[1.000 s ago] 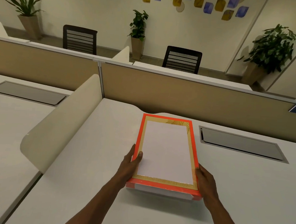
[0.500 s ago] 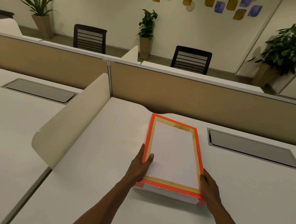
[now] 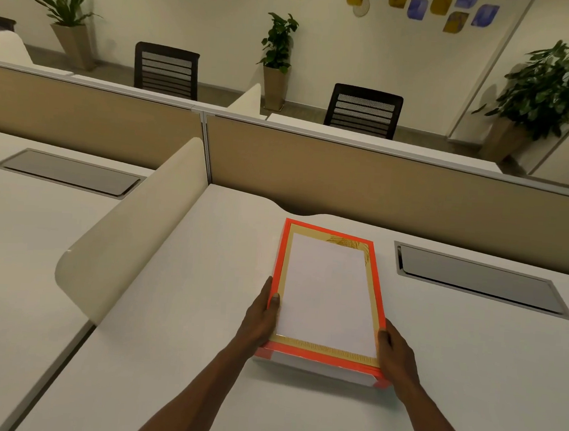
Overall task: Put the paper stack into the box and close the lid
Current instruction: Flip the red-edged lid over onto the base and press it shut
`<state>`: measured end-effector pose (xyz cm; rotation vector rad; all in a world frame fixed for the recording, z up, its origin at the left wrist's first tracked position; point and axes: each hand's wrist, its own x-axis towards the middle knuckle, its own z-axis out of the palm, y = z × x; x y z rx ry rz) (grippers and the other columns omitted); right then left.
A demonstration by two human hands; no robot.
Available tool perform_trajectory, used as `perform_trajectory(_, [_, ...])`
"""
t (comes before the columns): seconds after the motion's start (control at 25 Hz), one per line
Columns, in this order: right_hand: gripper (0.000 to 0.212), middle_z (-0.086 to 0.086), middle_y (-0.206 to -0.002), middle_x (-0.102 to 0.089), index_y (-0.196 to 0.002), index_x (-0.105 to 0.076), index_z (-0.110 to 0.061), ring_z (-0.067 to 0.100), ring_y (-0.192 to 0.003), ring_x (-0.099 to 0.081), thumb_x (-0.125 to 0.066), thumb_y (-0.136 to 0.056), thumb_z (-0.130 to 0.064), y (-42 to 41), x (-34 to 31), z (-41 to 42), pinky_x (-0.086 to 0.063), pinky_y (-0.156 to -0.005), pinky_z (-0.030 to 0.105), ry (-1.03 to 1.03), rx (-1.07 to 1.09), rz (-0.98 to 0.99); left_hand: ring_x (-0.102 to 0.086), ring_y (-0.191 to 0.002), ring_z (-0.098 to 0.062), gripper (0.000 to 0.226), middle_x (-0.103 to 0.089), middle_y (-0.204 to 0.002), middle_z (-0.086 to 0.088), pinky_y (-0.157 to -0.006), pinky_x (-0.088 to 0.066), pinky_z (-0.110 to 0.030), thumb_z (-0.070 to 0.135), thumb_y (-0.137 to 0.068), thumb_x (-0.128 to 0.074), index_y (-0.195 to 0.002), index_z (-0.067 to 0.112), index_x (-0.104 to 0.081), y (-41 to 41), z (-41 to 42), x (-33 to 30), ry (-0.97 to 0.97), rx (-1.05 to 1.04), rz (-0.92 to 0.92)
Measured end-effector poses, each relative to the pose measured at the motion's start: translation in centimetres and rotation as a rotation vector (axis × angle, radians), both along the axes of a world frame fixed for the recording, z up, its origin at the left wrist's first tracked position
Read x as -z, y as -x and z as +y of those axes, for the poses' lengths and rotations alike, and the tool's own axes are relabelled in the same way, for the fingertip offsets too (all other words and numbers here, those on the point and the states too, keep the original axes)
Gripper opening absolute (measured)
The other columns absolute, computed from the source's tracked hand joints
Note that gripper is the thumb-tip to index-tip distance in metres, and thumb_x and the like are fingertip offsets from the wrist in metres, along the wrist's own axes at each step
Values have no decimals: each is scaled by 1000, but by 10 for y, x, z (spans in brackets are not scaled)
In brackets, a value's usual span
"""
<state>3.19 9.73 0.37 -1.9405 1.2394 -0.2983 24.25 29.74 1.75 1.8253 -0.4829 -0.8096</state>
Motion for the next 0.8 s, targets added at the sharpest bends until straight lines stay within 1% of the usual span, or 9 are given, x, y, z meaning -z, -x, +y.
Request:
perform_trajectory(0.12, [43, 12, -119, -66, -142, -48, -17, 27, -95, -62, -32, -106, -33, -3, -2, 2, -50, -81, 35, 28, -31, 35, -49, -137, -30, 56, -41, -156, 1, -111, -43, -51, 47, -104, -28, -157, 34, -18, -3, 1, 2, -23, -39, 9])
perform_trajectory(0.28, [43, 12, -123, -66, -142, -47, -15, 31, -100, -65, -32, -106, -33, -5, -5, 5, -52, -87, 40, 53, -60, 82, -54, -132, -30, 51, -50, -150, -2, -111, -44, -53, 41, -106, -28, -155, 28, -29, 0, 8, 10, -50, -78, -24])
perform_trajectory(0.44, [43, 14, -122, -67, -143, -45, -14, 34, -102, -66, -31, -107, -32, -5, -3, 8, -54, -89, 42, 85, -36, 99, -57, -128, -30, 49, -56, -145, -6, -110, -46, -53, 36, -106, -31, -153, 21, -35, 6, 8, 15, -48, -92, -113])
perform_trajectory(0.6, [44, 17, -125, -65, -146, -42, -11, 37, -106, -66, -33, -106, -29, -7, 1, 16, -55, -94, 47, 112, 18, 114, -59, -125, -31, 47, -60, -140, -11, -109, -47, -49, 29, -106, -35, -150, 13, -42, 10, 9, 24, -75, -128, -245])
perform_trajectory(0.72, [47, 19, -120, -66, -150, -36, -10, 36, -102, -67, -36, -106, -27, -6, 6, 17, -56, -91, 47, 148, 21, 138, -61, -122, -30, 45, -62, -134, -11, -107, -48, -43, 26, -106, -37, -147, 10, -45, 11, 9, 31, -91, -127, -312])
perform_trajectory(0.76, [48, 19, -121, -66, -151, -34, -10, 36, -103, -67, -37, -106, -27, -6, 6, 17, -56, -91, 47, 148, 18, 141, -61, -120, -29, 44, -63, -132, -12, -106, -49, -41, 25, -106, -37, -146, 9, -46, 10, 8, 32, -101, -119, -334])
perform_trajectory(0.8, [50, 19, -125, -65, -152, -32, -11, 36, -107, -65, -38, -105, -28, -6, 7, 16, -55, -94, 47, 142, 12, 142, -62, -118, -29, 43, -64, -129, -12, -105, -49, -41, 23, -105, -38, -144, 8, -48, 8, 7, 34, -116, -106, -361])
